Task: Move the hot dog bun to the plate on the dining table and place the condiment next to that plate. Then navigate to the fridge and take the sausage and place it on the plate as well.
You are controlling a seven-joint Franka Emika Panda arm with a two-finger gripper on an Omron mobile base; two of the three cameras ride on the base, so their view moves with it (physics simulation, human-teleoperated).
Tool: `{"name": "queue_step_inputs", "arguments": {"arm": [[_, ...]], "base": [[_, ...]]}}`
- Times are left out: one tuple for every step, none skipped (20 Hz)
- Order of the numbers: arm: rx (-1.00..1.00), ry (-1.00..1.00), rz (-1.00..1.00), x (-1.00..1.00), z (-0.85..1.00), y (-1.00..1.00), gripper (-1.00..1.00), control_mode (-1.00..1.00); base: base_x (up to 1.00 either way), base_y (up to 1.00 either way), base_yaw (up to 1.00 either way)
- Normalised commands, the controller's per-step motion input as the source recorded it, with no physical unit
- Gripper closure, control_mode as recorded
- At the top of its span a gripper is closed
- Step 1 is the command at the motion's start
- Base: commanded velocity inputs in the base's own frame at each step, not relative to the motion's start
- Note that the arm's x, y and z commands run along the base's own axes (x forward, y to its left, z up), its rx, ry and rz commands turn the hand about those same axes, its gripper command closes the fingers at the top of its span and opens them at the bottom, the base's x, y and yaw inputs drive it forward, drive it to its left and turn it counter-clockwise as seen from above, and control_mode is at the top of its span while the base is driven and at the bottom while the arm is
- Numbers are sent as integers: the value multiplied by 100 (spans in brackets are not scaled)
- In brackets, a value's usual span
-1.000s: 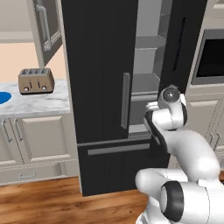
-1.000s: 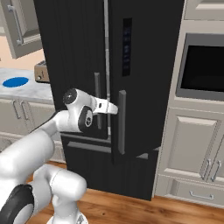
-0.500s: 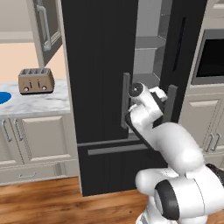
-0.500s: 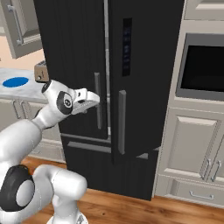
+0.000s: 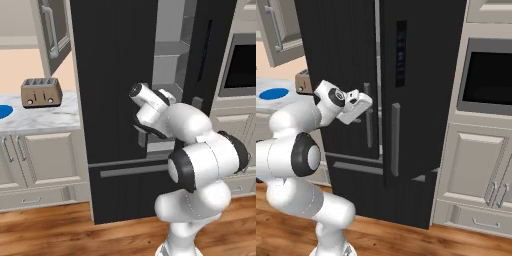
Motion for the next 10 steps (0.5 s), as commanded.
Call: {"name": "queue_step_inputs", "arguments": {"arm": [[0,17,0,57,-17,-46,-100,-100],[0,14,0,48,-23,-50,-100,-100],[0,5,0,32,-30,-54,-100,-100],[0,3,0,26,-29,-54,-100,-100],[0,0,0,17,-28,-60,-100,-100],[0,0,0,16,-26,-59,-100,-100],[0,2,0,16,-24,-59,-100,-100],[0,2,0,10,-30,-58,-100,-100],[0,0,0,1,-28,-65,-100,-100],[0,0,0,0,-27,-64,-100,-100]], "base": [[0,0,0],[0,0,0],[0,0,0],[0,0,0],[0,0,0],[0,0,0],[0,0,0],[0,0,0],[0,0,0],[0,0,0]]}}
